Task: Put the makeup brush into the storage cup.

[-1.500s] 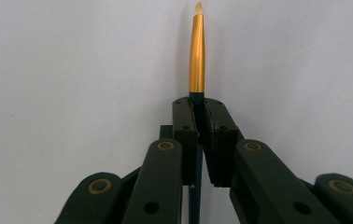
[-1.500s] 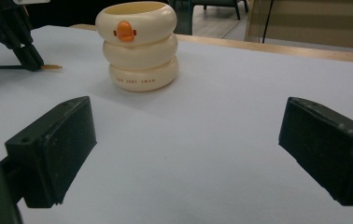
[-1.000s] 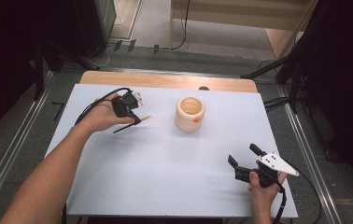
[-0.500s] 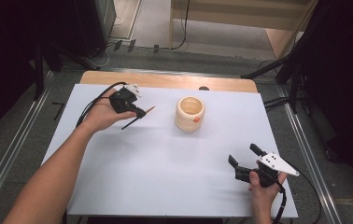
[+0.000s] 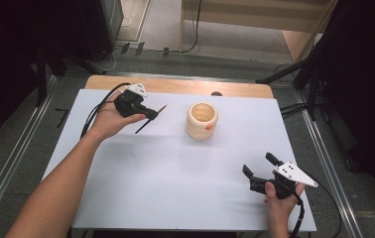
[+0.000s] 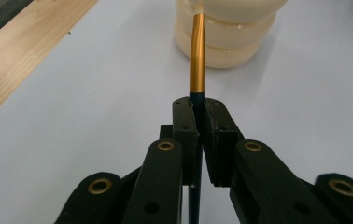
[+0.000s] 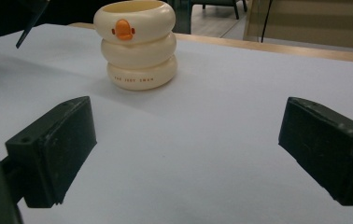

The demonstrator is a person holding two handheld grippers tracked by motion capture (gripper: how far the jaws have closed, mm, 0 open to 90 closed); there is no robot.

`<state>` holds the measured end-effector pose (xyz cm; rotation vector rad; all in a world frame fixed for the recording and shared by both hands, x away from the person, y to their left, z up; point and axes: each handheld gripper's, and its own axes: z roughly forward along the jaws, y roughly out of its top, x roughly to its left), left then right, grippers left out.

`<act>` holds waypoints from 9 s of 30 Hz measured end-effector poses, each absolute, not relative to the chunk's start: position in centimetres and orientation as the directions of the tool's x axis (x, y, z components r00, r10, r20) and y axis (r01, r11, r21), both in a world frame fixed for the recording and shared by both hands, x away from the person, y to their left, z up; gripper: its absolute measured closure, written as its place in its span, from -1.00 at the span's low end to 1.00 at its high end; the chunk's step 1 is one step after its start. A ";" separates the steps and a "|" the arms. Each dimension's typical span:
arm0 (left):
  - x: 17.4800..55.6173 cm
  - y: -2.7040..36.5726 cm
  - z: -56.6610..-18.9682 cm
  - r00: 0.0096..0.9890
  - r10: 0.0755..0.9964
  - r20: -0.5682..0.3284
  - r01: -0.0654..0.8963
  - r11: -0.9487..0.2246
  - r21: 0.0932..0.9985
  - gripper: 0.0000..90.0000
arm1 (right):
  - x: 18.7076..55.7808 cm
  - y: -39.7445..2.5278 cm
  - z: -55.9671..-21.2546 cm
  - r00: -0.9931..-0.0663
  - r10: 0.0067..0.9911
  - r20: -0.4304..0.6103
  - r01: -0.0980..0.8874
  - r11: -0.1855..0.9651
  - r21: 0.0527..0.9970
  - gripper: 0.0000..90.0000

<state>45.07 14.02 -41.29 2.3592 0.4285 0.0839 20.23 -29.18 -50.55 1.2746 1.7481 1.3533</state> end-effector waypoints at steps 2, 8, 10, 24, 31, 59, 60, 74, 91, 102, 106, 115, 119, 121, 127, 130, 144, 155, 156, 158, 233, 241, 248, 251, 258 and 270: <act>45.1 14.0 -41.3 0.942 0.329 -0.063 0.282 -0.676 0.681 0.89 | 20.2 -29.2 -50.5 -0.374 0.921 0.104 0.332 0.028 0.943 -0.91; 45.0 13.8 -40.9 0.939 0.336 -0.068 0.282 -0.641 0.714 0.89 | 20.2 -29.2 -50.5 -0.372 0.922 0.105 0.332 0.027 0.943 -0.91; 45.0 13.8 -40.9 0.939 0.336 -0.070 0.281 -0.637 0.718 0.89 | 20.2 -29.2 -50.5 -0.372 0.922 0.104 0.332 0.027 0.943 -0.91; 45.0 14.0 -40.1 0.939 0.327 -0.108 0.278 -0.534 0.799 0.89 | 20.3 -29.2 -50.6 -0.371 0.923 0.103 0.332 0.028 0.943 -0.91; 45.0 14.0 -39.7 0.935 0.341 -0.096 0.268 -0.505 0.820 0.89 | 20.3 -29.2 -50.7 -0.369 0.924 0.103 0.332 0.027 0.943 -0.91; 44.9 13.1 -38.6 0.924 0.356 -0.137 0.256 -0.313 0.915 0.89 | 20.3 -29.3 -50.7 -0.364 0.925 0.105 0.334 0.024 0.942 -0.91; 44.9 13.0 -38.6 0.925 0.354 -0.141 0.256 -0.304 0.918 0.89 | 20.3 -29.3 -50.7 -0.364 0.925 0.105 0.335 0.025 0.942 -0.91; 45.0 12.0 -38.3 0.923 0.341 -0.181 0.263 -0.212 0.941 0.89 | 20.3 -29.3 -50.7 -0.364 0.925 0.104 0.334 0.026 0.942 -0.91; 45.1 9.6 -38.1 0.930 0.320 -0.183 0.246 -0.168 0.955 0.89 | 20.2 -29.3 -50.7 -0.366 0.924 0.107 0.334 0.023 0.942 -0.91; 45.4 7.6 -38.1 0.929 0.312 -0.197 0.248 -0.131 0.960 0.89 | 20.2 -29.3 -50.7 -0.365 0.925 0.105 0.334 0.025 0.942 -0.90; 45.4 7.3 -38.2 0.928 0.312 -0.201 0.249 -0.123 0.961 0.89 | 20.2 -29.4 -50.7 -0.365 0.925 0.105 0.333 0.025 0.943 -0.90; 45.5 6.7 -38.2 0.924 0.319 -0.209 0.251 -0.096 0.963 0.89 | 20.2 -29.3 -50.8 -0.365 0.925 0.103 0.334 0.027 0.942 -0.90; 45.5 6.2 -38.1 0.925 0.322 -0.200 0.243 -0.098 0.965 0.89 | 20.2 -29.2 -50.8 -0.366 0.925 0.103 0.336 0.028 0.942 -0.90; 45.5 6.1 -38.1 0.924 0.325 -0.203 0.244 -0.091 0.965 0.89 | 20.3 -29.3 -50.8 -0.366 0.925 0.102 0.336 0.029 0.941 -0.90; 45.5 5.5 -38.2 0.920 0.333 -0.207 0.245 -0.076 0.967 0.89 | 20.3 -29.3 -50.8 -0.366 0.925 0.104 0.336 0.027 0.942 -0.90; 45.5 5.1 -38.4 0.920 0.331 -0.208 0.248 -0.084 0.965 0.89 | 20.2 -29.4 -50.8 -0.367 0.924 0.105 0.334 0.026 0.942 -0.90; 45.5 3.8 -39.2 0.919 0.318 -0.234 0.268 -0.066 0.961 0.89 | 20.2 -29.4 -50.8 -0.369 0.923 0.106 0.334 0.025 0.942 -0.90; 45.5 3.1 -39.8 0.915 0.321 -0.244 0.276 -0.057 0.959 0.89 | 20.3 -29.4 -50.8 -0.370 0.923 0.106 0.333 0.026 0.943 -0.90; 45.5 3.0 -39.9 0.914 0.321 -0.248 0.279 -0.055 0.959 0.89 | 20.3 -29.4 -50.8 -0.370 0.923 0.106 0.333 0.025 0.942 -0.90; 45.6 2.9 -40.0 0.913 0.324 -0.249 0.280 -0.053 0.958 0.89 | 20.2 -29.4 -50.8 -0.371 0.923 0.106 0.333 0.026 0.943 -0.90; 45.1 2.6 -44.7 0.884 0.359 -0.300 0.368 -0.136 0.920 0.47 | 20.4 -29.4 -50.9 -0.370 0.923 0.105 0.336 0.028 0.941 -0.90; 44.7 3.0 -43.9 0.885 0.338 -0.320 0.376 -0.114 0.920 -0.18 | 20.4 -29.4 -50.9 -0.370 0.923 0.105 0.336 0.028 0.941 -0.90; 44.2 3.9 -43.5 0.876 0.367 -0.314 0.373 -0.100 0.923 -0.89 | 20.4 -29.5 -50.9 -0.371 0.923 0.104 0.335 0.028 0.942 -0.90; 43.9 4.7 -43.4 0.876 0.381 -0.294 0.354 -0.095 0.930 -1.00 | 20.4 -29.4 -50.9 -0.370 0.923 0.105 0.337 0.028 0.941 -0.90; 43.2 6.6 -43.2 0.865 0.428 -0.263 0.327 -0.082 0.941 -1.00 | 20.5 -29.3 -50.9 -0.373 0.922 0.102 0.338 0.033 0.941 -0.90; 41.1 9.0 -43.6 0.843 0.494 -0.213 0.293 -0.090 0.952 -1.00 | 20.5 -29.2 -51.0 -0.376 0.922 0.095 0.338 0.041 0.940 -0.90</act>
